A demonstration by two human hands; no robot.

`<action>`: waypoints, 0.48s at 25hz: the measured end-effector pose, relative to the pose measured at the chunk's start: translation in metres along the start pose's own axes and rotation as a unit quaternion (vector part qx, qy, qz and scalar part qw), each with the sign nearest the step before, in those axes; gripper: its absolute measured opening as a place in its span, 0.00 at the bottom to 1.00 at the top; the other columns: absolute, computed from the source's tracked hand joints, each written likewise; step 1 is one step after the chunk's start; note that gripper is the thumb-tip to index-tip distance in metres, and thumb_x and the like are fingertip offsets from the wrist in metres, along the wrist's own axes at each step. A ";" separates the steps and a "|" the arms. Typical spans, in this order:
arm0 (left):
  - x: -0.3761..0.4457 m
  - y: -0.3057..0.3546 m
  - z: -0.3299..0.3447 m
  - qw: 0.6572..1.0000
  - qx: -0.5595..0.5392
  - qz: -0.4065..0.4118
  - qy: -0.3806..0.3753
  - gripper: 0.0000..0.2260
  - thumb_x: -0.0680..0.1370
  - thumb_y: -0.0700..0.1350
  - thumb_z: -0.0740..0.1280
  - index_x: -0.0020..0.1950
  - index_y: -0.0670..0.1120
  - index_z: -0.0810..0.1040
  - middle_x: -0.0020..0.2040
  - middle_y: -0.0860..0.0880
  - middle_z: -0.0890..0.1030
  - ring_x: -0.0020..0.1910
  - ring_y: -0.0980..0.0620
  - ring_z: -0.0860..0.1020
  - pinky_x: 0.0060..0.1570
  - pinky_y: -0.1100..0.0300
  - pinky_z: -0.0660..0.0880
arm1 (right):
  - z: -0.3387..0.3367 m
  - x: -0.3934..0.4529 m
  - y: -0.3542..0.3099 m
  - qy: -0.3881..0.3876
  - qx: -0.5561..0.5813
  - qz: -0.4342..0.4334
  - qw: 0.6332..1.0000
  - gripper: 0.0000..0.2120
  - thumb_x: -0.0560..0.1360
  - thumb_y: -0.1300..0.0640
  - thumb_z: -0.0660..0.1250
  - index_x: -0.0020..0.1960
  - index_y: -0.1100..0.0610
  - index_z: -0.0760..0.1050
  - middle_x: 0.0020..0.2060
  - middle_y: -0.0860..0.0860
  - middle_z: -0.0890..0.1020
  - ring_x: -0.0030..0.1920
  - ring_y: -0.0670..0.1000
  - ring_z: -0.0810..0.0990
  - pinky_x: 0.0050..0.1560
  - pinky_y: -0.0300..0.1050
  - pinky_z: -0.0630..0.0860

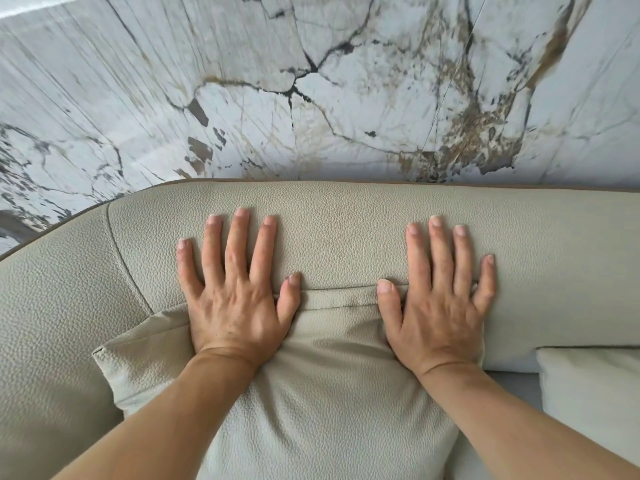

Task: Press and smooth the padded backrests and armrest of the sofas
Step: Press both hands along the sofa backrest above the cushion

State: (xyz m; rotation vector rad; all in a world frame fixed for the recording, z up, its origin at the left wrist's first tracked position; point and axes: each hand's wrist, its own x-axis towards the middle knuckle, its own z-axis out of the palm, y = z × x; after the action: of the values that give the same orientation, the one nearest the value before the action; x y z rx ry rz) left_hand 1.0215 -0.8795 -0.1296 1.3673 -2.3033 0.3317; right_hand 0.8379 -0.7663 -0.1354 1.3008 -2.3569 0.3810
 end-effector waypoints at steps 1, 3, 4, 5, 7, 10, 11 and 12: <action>0.003 0.000 0.002 1.000 0.000 0.001 0.001 0.32 0.76 0.62 0.53 0.78 0.52 0.57 0.77 0.45 0.62 0.76 0.39 0.57 0.73 0.37 0.48 | 0.001 0.002 0.000 0.002 0.000 0.002 1.000 0.33 0.77 0.39 0.48 0.78 0.51 0.50 0.77 0.54 0.58 0.77 0.57 0.51 0.73 0.65 0.48; 0.008 0.000 0.005 1.000 -0.001 0.002 0.004 0.32 0.76 0.62 0.53 0.78 0.52 0.57 0.77 0.45 0.62 0.76 0.39 0.57 0.73 0.37 0.48 | 0.004 0.007 -0.001 0.007 0.000 0.004 1.000 0.33 0.77 0.39 0.48 0.78 0.52 0.51 0.77 0.54 0.58 0.77 0.58 0.52 0.73 0.65 0.47; 0.011 -0.001 0.008 1.000 -0.002 0.003 0.007 0.32 0.76 0.62 0.53 0.78 0.52 0.57 0.77 0.45 0.62 0.75 0.39 0.57 0.73 0.37 0.48 | 0.006 0.009 -0.002 0.009 0.000 0.006 1.000 0.33 0.77 0.39 0.49 0.78 0.52 0.51 0.77 0.54 0.58 0.77 0.58 0.52 0.73 0.64 0.47; 0.015 -0.002 0.010 1.000 -0.003 0.004 0.008 0.32 0.76 0.62 0.53 0.78 0.52 0.57 0.77 0.45 0.62 0.75 0.39 0.57 0.73 0.37 0.48 | 0.007 0.012 -0.003 0.012 -0.001 0.006 1.000 0.33 0.76 0.39 0.49 0.78 0.52 0.51 0.77 0.54 0.58 0.77 0.58 0.52 0.73 0.64 0.47; 0.023 -0.002 0.015 1.000 -0.006 0.009 0.008 0.32 0.76 0.62 0.52 0.78 0.52 0.58 0.77 0.45 0.62 0.75 0.39 0.57 0.73 0.37 0.48 | 0.011 0.018 -0.004 0.015 -0.004 0.008 1.000 0.33 0.76 0.39 0.49 0.78 0.51 0.51 0.77 0.54 0.59 0.77 0.57 0.52 0.73 0.64 0.48; 0.033 -0.003 0.022 1.000 -0.016 0.015 0.014 0.32 0.76 0.62 0.52 0.77 0.52 0.58 0.77 0.44 0.63 0.76 0.40 0.56 0.73 0.38 0.47 | 0.017 0.027 -0.005 0.019 -0.010 0.019 1.000 0.33 0.76 0.39 0.49 0.78 0.51 0.51 0.77 0.54 0.59 0.77 0.57 0.53 0.73 0.65 0.49; 0.036 -0.003 0.024 0.999 -0.021 0.018 0.016 0.32 0.75 0.62 0.53 0.77 0.52 0.58 0.77 0.44 0.63 0.76 0.40 0.56 0.73 0.38 0.47 | 0.020 0.028 -0.006 0.021 -0.014 0.024 0.999 0.33 0.76 0.39 0.49 0.78 0.51 0.51 0.77 0.53 0.59 0.77 0.57 0.53 0.73 0.65 0.49; 0.039 -0.003 0.026 0.999 -0.025 0.021 0.018 0.32 0.75 0.62 0.53 0.77 0.52 0.58 0.77 0.44 0.63 0.76 0.40 0.56 0.73 0.38 0.46 | 0.022 0.030 -0.006 0.024 -0.015 0.027 0.999 0.33 0.77 0.39 0.48 0.78 0.51 0.51 0.77 0.53 0.58 0.77 0.57 0.53 0.73 0.65 0.49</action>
State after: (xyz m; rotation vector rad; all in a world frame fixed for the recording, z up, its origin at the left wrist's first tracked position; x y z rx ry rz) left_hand 1.0018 -0.9217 -0.1340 1.2805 -2.2972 0.3069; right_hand 0.8239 -0.8007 -0.1399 1.2028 -2.3526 0.3880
